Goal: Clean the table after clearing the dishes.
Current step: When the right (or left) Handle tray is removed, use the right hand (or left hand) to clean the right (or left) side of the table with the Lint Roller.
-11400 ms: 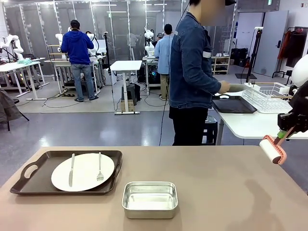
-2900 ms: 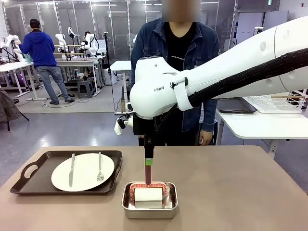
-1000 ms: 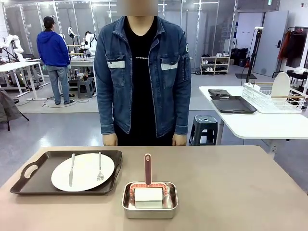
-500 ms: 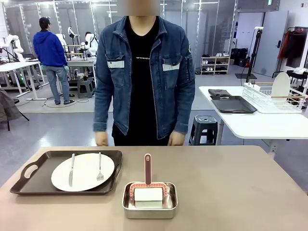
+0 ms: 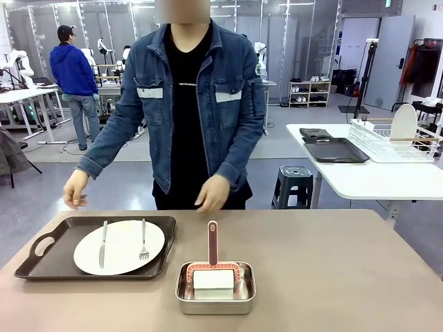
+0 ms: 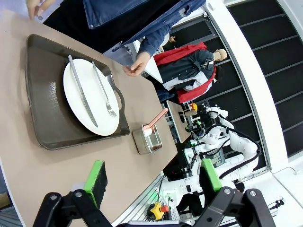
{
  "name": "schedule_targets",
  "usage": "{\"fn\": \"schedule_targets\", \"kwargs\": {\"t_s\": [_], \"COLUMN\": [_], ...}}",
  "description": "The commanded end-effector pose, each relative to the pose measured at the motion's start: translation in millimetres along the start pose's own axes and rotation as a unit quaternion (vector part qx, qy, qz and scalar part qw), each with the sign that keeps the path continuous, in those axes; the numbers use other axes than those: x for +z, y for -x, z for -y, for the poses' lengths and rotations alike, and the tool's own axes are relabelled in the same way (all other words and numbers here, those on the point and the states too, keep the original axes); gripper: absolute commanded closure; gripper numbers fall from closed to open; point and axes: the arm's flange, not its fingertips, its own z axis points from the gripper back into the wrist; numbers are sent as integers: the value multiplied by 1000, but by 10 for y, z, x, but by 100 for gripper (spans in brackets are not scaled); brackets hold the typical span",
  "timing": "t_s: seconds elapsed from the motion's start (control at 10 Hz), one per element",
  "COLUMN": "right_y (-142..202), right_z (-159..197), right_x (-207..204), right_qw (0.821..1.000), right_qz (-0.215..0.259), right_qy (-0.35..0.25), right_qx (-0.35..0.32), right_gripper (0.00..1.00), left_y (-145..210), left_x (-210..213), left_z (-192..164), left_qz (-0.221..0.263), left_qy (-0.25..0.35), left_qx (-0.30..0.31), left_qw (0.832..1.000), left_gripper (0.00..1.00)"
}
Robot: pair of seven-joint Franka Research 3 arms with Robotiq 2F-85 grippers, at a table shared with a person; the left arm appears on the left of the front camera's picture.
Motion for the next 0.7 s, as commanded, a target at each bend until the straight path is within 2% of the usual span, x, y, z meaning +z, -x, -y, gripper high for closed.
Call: {"fn": "schedule_targets", "kwargs": {"t_s": [0.0,0.6], "right_y": [-10,-10], "right_z": [-19,-19], "right_x": [-10,-10], "right_qw": [1000,1000], "right_qz": [-1,-1], "right_qy": [-6,-6], "right_qx": [5,5], "right_gripper": [0,0], "left_y": [12,12], "left_x": [29,29], "left_z": [15,15], "left_qz": [3,3], "left_qy": [0,0], "left_qx": [-1,-1], "left_qw": [1000,1000], "left_gripper": [0,0]}}
